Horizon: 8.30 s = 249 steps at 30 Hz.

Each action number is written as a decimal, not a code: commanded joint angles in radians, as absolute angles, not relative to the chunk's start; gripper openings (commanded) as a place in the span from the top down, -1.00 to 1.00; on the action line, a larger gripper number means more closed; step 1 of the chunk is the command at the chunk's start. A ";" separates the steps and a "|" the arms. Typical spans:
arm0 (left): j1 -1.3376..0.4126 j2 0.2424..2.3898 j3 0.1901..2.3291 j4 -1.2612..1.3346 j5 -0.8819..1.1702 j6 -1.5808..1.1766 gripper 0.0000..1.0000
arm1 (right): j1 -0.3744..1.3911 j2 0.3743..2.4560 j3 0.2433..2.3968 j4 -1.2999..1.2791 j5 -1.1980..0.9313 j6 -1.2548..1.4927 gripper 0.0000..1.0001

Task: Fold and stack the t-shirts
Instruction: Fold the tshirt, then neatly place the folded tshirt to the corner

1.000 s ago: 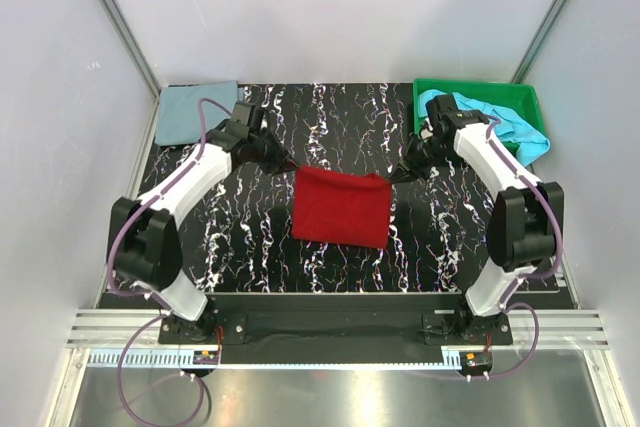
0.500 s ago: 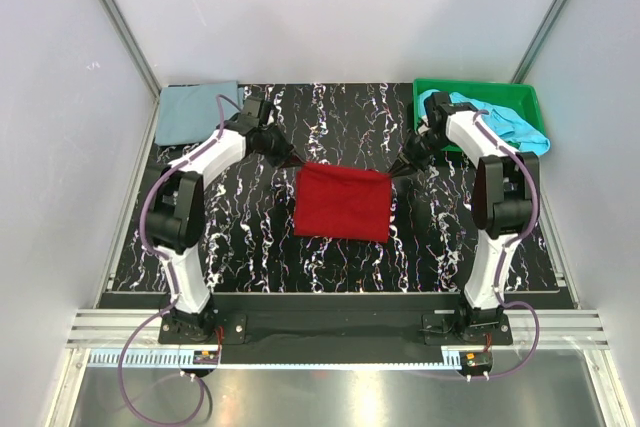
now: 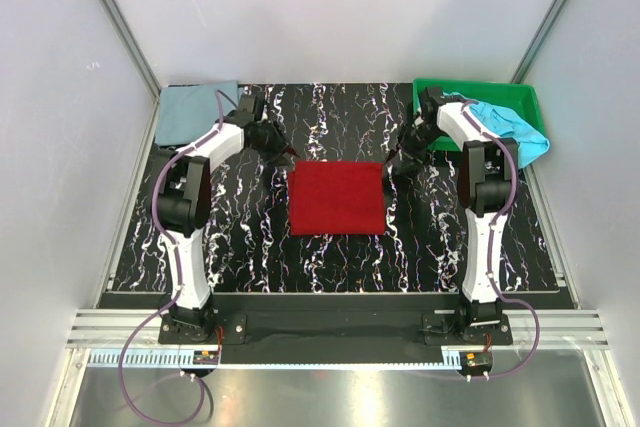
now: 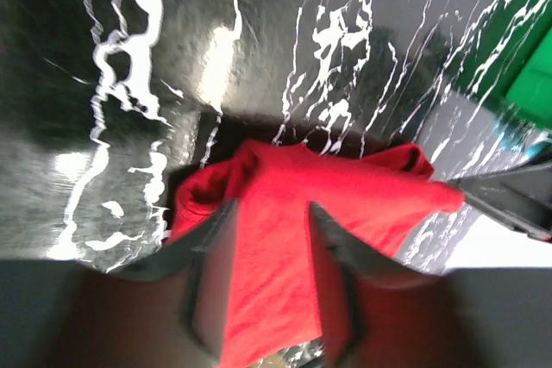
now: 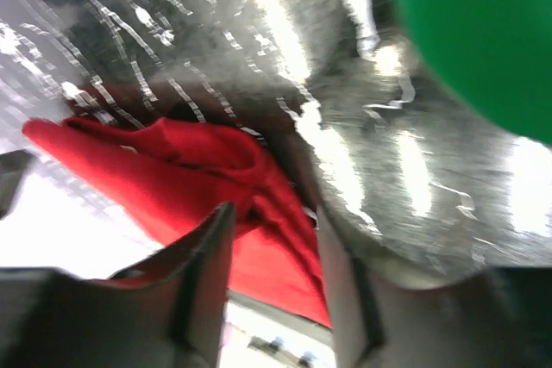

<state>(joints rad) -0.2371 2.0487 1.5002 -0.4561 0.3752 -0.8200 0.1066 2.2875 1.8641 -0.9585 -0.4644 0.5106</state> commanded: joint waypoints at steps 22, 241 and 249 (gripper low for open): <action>-0.255 1.983 1.502 -0.474 0.428 -0.480 -0.26 | 0.141 2.149 1.775 -0.862 -0.509 0.298 -0.35; 0.126 2.344 2.195 -0.048 -0.417 -0.069 1.00 | 0.225 2.056 1.606 -0.943 -0.595 0.394 -0.79; 0.110 2.306 2.183 -0.071 -0.506 -0.026 -0.77 | 0.232 2.024 1.598 -0.953 -0.598 0.397 -0.81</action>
<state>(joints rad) 0.1173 2.3600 2.1483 -0.1394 -0.4431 -0.0490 0.2157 2.0491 1.5677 -0.9337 -0.5930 0.4076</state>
